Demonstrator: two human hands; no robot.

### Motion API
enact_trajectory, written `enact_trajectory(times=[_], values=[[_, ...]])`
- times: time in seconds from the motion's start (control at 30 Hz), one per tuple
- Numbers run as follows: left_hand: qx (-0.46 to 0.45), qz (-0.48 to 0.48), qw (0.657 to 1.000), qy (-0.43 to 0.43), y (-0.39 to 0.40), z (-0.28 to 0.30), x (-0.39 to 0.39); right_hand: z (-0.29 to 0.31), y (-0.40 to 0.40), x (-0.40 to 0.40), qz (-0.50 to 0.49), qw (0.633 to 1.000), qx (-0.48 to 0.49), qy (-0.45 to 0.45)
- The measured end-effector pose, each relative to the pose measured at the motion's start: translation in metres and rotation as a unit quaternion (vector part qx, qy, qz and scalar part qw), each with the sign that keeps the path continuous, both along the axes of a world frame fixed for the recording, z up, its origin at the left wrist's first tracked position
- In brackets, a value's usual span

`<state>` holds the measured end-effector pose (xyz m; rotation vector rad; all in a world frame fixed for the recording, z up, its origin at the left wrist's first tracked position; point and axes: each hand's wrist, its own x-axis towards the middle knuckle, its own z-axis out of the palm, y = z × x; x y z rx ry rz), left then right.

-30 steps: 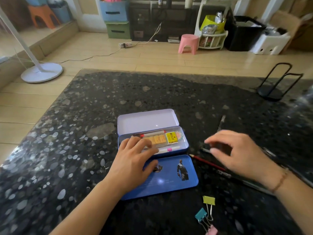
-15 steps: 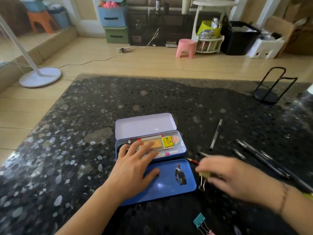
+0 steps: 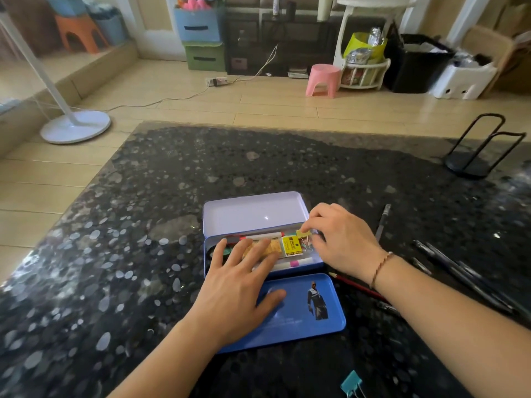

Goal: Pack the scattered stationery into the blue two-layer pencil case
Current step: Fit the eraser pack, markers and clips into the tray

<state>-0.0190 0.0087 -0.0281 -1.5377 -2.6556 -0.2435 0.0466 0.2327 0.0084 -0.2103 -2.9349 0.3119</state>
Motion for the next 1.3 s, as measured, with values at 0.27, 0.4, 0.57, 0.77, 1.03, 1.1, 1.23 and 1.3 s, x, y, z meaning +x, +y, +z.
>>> enact_trajectory(times=[0.27,0.4,0.57,0.77,1.03,1.1,1.23,1.3], values=[[-0.013,0.013,1.0,0.008,0.006,0.0,0.004,-0.011,0.002,0.002,-0.059,0.998,0.015,-0.019],[-0.02,0.009,1.0,0.005,0.005,-0.001,0.003,-0.015,0.002,0.003,-0.086,0.995,-0.045,-0.033],[-0.007,0.002,1.0,-0.006,0.004,0.001,0.002,-0.016,0.003,0.009,-0.081,0.995,-0.053,-0.015],[0.082,-0.041,0.996,-0.008,0.005,0.005,0.001,-0.001,0.014,0.034,-0.113,0.986,-0.091,0.084],[0.107,-0.019,0.994,0.014,0.01,0.002,0.012,-0.002,0.013,0.087,-0.064,0.997,-0.022,0.046],[0.062,0.0,0.998,0.011,0.01,0.003,0.013,0.004,0.004,0.076,-0.019,1.0,0.009,-0.001],[-0.001,0.025,1.0,0.01,0.01,-0.001,0.014,0.008,-0.017,0.041,0.013,0.993,0.045,-0.111],[-0.001,0.024,1.0,0.012,0.01,-0.002,0.013,0.004,-0.023,0.03,0.008,0.987,0.061,-0.149]])
